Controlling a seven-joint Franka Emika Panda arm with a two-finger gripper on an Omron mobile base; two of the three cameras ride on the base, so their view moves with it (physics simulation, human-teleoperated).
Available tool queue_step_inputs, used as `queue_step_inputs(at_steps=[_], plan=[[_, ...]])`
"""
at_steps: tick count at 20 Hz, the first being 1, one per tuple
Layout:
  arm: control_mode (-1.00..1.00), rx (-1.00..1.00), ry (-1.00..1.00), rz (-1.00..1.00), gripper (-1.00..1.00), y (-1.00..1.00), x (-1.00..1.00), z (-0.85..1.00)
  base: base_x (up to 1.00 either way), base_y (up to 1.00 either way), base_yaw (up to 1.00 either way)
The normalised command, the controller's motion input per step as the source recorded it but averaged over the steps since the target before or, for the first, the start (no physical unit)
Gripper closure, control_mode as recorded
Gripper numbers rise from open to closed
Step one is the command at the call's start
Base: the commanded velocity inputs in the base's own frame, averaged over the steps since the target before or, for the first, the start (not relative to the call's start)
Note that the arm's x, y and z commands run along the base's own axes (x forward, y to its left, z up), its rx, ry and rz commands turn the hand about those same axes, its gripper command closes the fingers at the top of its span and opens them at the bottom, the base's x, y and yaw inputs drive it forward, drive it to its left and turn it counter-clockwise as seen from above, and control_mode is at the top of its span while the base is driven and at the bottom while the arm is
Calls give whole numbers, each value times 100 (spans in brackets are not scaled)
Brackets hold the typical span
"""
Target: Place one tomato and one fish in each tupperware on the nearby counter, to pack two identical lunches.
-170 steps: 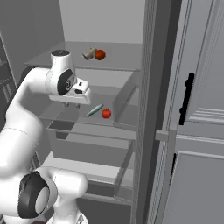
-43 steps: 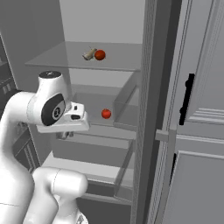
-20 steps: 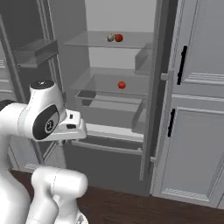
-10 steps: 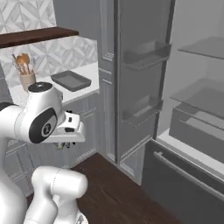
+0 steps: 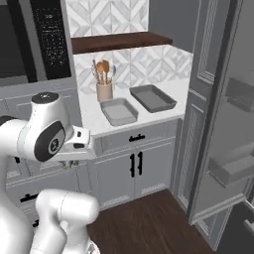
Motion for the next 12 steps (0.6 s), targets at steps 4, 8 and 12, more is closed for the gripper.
queue_step_inputs(at_steps=[4, 8, 12], plan=[[100, 0, 0, 0, 100, 0, 0, 0, 100, 0, 9], [100, 0, 0, 0, 100, 0, 0, 0, 100, -14, 8], [100, 0, 0, 0, 100, 0, 0, 0, 100, -21, 0]])
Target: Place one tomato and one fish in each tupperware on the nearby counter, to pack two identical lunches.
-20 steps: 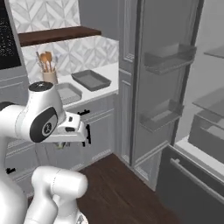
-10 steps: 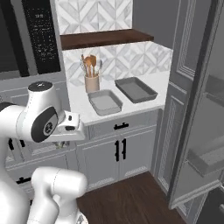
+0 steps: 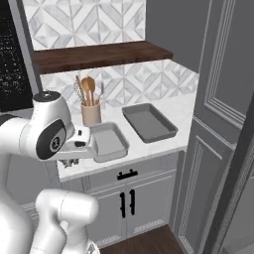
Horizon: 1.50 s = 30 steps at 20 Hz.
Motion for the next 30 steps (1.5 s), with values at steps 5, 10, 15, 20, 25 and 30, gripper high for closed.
queue_step_inputs(at_steps=[5, 10, 15, 20, 25, 30], plan=[[100, 0, 0, 0, 100, 0, 0, 0, 84, -4, 0], [-100, 0, 0, 0, 100, -4, 61, 0, 13, 0, 0], [-100, 0, 1, 1, 100, -18, 93, -6, 0, 0, 0], [-100, 0, 5, 22, 100, 26, 100, -55, 0, 0, 0], [-100, -1, 6, 31, 100, 82, 100, -98, 0, 0, 0], [-100, -6, 6, 20, 100, 39, 100, -50, 0, 0, 0]])
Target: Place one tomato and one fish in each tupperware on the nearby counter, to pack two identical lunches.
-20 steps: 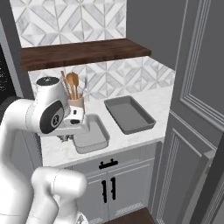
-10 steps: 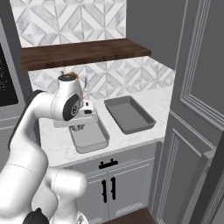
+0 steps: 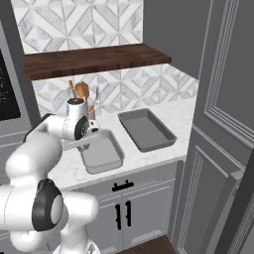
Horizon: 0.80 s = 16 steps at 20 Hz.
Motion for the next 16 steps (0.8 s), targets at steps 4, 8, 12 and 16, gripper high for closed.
queue_step_inputs(at_steps=[4, 8, 12, 16], plan=[[-100, -7, 9, 1, 100, -1, 50, 0, 0, 0, 0], [-100, 0, 5, 0, 100, -4, 39, -9, 0, 0, 0], [-100, 0, 0, 0, 100, 0, 18, -78, 0, 0, 0], [-100, 0, -3, 0, 100, 0, 5, -68, 0, 0, 0]])
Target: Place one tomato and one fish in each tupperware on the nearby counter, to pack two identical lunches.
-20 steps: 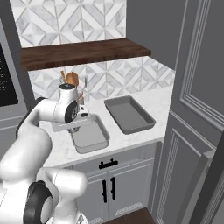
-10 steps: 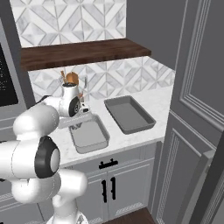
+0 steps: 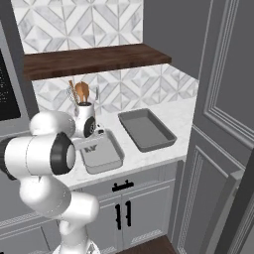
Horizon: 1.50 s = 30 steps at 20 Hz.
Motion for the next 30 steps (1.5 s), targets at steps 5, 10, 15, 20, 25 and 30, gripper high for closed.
queue_step_inputs(at_steps=[5, 10, 15, 20, 25, 30], plan=[[-100, 0, -7, 0, 100, -11, 7, -16, 0, 0, 0], [-100, 0, -1, 0, 100, -14, 24, -6, 0, 0, 0], [-100, 0, 0, 0, 100, -1, 13, -30, 0, 0, 0], [-100, 0, 0, 0, -100, 0, 1, -1, 0, 0, 0], [-100, 0, 0, 0, -100, 0, 0, 0, 0, 0, 0], [-100, 0, 0, 0, -100, 0, -1, 24, 0, 0, 0]])
